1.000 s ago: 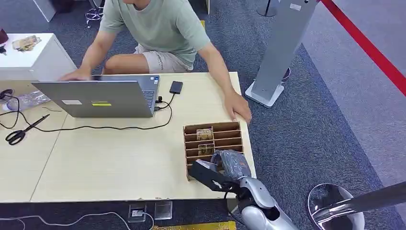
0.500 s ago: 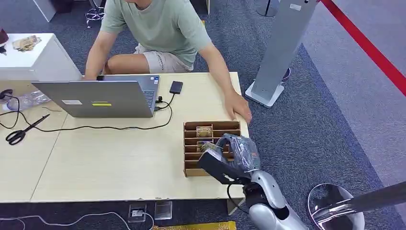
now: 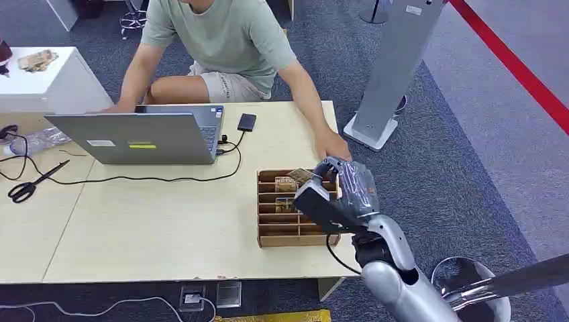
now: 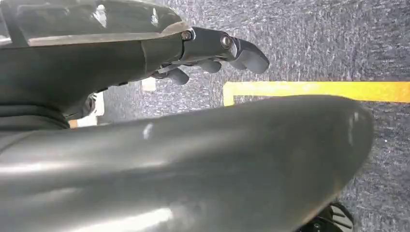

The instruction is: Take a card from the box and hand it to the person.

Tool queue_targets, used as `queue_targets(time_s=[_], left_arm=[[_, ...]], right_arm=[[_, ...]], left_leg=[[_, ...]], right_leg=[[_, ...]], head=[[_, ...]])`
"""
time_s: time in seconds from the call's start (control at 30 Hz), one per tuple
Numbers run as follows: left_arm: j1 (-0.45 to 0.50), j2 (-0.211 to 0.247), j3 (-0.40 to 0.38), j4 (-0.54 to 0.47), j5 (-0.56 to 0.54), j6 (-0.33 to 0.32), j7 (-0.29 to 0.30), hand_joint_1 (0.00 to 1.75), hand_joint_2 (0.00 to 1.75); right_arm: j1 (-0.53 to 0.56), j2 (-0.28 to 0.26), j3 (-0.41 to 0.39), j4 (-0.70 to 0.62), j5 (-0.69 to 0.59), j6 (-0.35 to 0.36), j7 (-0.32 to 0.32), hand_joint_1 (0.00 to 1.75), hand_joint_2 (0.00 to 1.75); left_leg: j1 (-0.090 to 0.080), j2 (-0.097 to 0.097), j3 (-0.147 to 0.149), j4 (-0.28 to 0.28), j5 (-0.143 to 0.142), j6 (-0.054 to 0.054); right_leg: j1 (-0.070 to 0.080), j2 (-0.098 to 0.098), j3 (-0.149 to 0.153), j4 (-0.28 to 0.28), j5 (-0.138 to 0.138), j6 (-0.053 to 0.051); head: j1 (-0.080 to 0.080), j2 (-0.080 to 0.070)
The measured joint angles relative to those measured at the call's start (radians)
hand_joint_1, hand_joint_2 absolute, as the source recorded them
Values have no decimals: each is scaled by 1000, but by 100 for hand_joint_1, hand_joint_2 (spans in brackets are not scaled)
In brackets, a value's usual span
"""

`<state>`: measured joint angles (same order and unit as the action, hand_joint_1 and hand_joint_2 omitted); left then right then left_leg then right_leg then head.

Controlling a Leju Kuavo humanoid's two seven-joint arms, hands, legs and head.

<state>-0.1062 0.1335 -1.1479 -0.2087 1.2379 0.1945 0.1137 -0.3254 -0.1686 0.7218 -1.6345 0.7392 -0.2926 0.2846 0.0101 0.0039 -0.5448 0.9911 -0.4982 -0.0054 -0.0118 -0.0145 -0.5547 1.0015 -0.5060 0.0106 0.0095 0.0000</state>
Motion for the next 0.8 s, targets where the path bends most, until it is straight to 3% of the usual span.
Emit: queue_targets(time_s=[0.2, 0.4, 0.53, 0.8], left_arm=[[-6, 0, -3, 0, -16, -9, -1, 0, 0], [-9, 3, -11, 0, -22, -8, -2, 0, 0], [-9, 8, -19, 0, -22, -8, 0, 0, 0], [-9, 11, -27, 0, -21, -8, 2, 0, 0]], right_arm=[[-236, 66, 12, 268, -101, 5, -63, 154, 175], [-426, 141, 34, 549, -105, -14, -81, 154, 175], [-501, 182, 53, 684, -88, -14, -82, 154, 175], [-569, 235, 74, 823, -77, -4, -78, 154, 175]], left_leg=[[0, 0, 0, 0, 1, 0], [0, -1, -1, 0, 1, 0], [0, -1, -1, 0, 1, 0], [0, -1, -1, 0, 1, 0]], right_leg=[[0, -1, 0, 1, 1, 0], [0, -1, -1, 1, 1, 0], [0, -1, -1, 1, 1, 0], [0, -1, -1, 1, 1, 0]], head=[[-2, 0], [-2, 0], [-2, 0], [-1, 0]])
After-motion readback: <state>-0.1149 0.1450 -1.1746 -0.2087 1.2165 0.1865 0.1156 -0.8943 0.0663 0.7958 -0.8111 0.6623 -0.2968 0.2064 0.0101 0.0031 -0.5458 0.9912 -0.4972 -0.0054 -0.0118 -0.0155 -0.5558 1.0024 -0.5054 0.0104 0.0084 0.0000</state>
